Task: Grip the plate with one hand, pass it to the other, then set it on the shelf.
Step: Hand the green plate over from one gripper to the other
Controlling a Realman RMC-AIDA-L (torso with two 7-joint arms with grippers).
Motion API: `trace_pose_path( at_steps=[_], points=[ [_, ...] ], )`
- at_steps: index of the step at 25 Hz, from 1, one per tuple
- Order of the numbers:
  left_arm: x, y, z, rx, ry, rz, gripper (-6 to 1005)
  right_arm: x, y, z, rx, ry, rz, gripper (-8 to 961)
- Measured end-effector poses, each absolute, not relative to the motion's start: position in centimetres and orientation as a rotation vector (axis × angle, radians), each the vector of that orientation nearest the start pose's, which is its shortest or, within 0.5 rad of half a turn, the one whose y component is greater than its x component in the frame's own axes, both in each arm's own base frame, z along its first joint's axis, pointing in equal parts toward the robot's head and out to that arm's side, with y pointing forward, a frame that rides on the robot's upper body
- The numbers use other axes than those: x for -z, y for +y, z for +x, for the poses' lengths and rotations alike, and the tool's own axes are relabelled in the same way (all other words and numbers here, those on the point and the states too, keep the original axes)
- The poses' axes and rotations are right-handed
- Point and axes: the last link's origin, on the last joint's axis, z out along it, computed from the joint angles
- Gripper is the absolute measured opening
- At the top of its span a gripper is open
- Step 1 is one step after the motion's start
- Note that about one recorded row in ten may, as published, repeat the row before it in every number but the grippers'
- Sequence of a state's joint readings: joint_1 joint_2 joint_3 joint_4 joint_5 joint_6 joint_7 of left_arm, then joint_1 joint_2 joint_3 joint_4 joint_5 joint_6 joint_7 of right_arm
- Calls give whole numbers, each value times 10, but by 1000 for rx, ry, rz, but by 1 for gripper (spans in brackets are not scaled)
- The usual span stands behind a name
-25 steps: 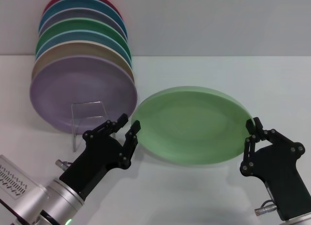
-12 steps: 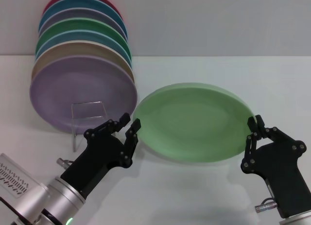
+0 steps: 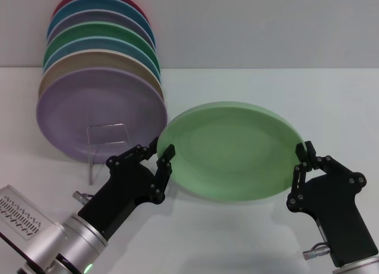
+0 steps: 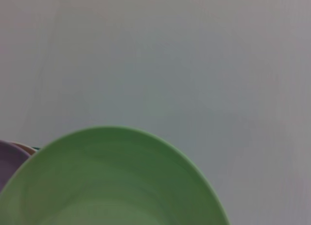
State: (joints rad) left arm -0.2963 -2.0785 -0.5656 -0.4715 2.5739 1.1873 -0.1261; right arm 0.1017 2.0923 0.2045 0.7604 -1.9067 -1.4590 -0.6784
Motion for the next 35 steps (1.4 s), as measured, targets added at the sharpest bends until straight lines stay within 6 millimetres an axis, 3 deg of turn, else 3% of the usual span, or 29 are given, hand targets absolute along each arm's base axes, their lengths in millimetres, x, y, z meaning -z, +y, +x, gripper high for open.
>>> trace_pose_path(
  at_steps=[6,17,27,32,35],
  points=[
    [100,262,-249,948,-404,-2060,217,90,196,238,-664,235,-1623,18],
    [100,262,-250,940,-399,-2057,55,91,198,238,-667,234,-1632,17],
    [102,263,-247,910,-363,-2060,32,92,200,239,-665,216,-1646,19],
    [101,264,-248,908,-367,-2042,31,92,201,239,-677,221,-1658,48],
    [98,267,-250,910,-388,-2012,30,92,201,241,-687,229,-1663,138]
  ],
)
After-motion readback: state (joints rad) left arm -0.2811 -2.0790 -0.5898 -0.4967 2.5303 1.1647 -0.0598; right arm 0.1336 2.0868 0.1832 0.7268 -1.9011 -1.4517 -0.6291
